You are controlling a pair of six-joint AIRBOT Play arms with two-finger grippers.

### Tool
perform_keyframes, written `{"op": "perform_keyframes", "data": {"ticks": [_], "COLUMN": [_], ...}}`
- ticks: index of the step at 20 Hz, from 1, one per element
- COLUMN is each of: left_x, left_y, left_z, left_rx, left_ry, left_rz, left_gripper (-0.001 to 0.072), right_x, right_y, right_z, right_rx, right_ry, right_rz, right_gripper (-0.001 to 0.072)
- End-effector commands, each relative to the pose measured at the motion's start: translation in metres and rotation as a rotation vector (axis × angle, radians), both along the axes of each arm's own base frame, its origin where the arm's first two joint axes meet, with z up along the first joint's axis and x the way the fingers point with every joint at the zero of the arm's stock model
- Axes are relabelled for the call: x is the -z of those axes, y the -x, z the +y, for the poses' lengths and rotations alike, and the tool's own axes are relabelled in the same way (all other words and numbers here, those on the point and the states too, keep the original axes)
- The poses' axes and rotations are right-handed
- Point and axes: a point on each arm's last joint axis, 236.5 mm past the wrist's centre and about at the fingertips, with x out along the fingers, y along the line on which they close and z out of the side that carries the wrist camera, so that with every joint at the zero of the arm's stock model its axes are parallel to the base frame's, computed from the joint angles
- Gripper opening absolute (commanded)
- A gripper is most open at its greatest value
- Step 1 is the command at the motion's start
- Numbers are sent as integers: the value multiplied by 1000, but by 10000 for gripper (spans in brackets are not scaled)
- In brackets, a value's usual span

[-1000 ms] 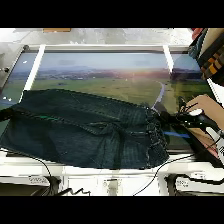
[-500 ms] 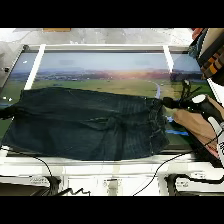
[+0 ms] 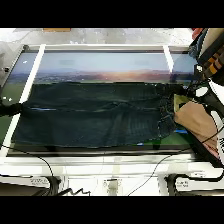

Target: Fold the clothes and pants, and hang the long-sleeved shirts on hangers.

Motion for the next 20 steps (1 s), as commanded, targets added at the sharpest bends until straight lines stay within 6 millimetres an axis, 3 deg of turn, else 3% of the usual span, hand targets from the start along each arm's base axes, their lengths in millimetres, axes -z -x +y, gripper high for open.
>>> {"op": "perform_keyframes", "data": {"ticks": [1,4,5,6,7,8,11,12,13,14,15,16,18,20], "left_x": [-1,-1,-2,-4,-9,-16,-52,-70,-86,-103,-117,-124,-122,-106], "left_y": [-14,-19,-19,-18,-17,-14,-1,7,16,27,37,47,78,116], "left_z": [-22,-33,-34,-35,-36,-36,-28,-22,-17,-14,-18,-24,-43,-53], "left_rx": [36,58,62,65,59,63,89,100,108,113,113,113,89,-12], "left_ry": [4,3,1,4,7,5,-91,-148,-203,-244,-249,-236,-147,-33], "left_rz": [-7,-9,-9,-7,-10,-9,-15,-12,-8,2,1,17,112,218], "left_gripper": [19,20,178,623,705,712,698,696,639,415,98,20,19,19], "right_x": [4,4,4,1,-3,-7,-39,-55,-71,-91,-112,-133,-169,-174], "right_y": [-11,-12,-11,-11,-10,-6,11,20,31,44,56,68,96,131], "right_z": [-11,-12,-11,-11,-9,-6,0,-1,-2,-7,-12,-18,-27,-37], "right_rx": [30,31,30,29,26,13,-37,-49,-56,-54,-38,-23,5,28], "right_ry": [27,29,29,30,27,23,68,88,102,115,124,135,160,162], "right_rz": [-32,-34,-33,-36,-38,-30,-27,-30,-31,-37,-61,-89,-127,-64], "right_gripper": [24,28,233,600,698,696,673,587,366,14,24,25,25,25]}}
